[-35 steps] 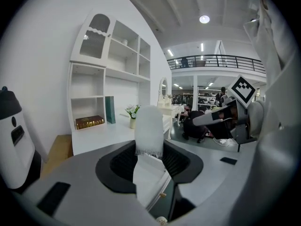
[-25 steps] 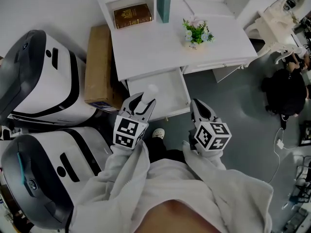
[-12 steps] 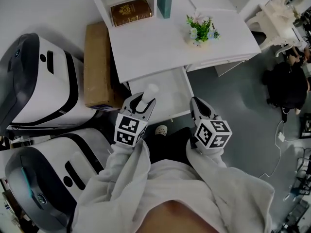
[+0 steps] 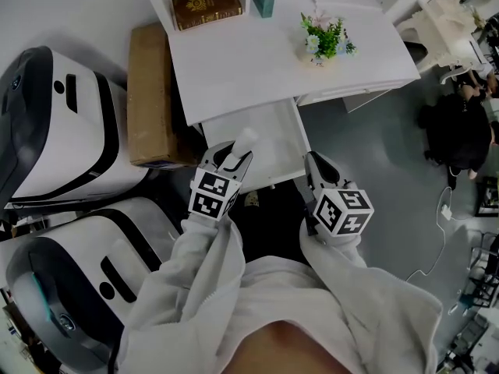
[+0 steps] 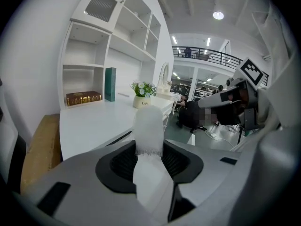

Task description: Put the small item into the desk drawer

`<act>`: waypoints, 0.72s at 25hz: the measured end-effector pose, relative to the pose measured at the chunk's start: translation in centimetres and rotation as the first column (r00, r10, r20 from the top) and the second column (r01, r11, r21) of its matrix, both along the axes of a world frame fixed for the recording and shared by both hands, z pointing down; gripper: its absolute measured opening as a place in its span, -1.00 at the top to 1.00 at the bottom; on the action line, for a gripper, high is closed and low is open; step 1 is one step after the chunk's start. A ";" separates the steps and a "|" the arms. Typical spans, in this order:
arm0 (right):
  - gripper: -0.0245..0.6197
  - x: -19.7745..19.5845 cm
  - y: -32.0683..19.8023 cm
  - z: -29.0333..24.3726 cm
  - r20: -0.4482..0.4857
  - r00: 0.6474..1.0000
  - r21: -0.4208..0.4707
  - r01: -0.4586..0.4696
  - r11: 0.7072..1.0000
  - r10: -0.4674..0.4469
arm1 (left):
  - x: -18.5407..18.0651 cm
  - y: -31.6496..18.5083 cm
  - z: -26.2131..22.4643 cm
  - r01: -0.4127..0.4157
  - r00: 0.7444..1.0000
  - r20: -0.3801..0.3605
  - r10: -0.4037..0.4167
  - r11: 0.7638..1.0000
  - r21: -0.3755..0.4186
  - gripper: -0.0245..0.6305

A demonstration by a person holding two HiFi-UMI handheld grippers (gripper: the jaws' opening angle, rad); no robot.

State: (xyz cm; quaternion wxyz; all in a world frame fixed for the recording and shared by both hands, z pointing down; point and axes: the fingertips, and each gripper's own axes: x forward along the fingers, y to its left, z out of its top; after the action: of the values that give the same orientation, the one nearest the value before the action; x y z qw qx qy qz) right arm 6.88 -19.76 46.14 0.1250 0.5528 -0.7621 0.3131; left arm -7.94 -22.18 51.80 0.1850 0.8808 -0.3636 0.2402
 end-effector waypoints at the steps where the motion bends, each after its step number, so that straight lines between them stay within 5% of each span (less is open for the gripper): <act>1: 0.81 0.1 -0.1 0.1 -0.002 1.000 -0.003 0.004 1.000 -0.004 | 0.3 -0.3 0.4 -0.005 1.000 0.006 0.006 1.000 -0.007 0.41; 18: 0.81 2.0 -4.4 3.5 0.001 0.997 -0.093 0.079 0.993 -0.079 | 7.5 -5.5 7.9 -0.108 0.988 0.099 0.122 0.985 -0.133 0.41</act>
State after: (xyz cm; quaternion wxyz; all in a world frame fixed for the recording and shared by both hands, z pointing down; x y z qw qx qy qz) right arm 8.84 -24.21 49.64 0.1638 0.5163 -0.7678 0.3423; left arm -0.46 -27.72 59.71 0.2070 0.8727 -0.3052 0.3200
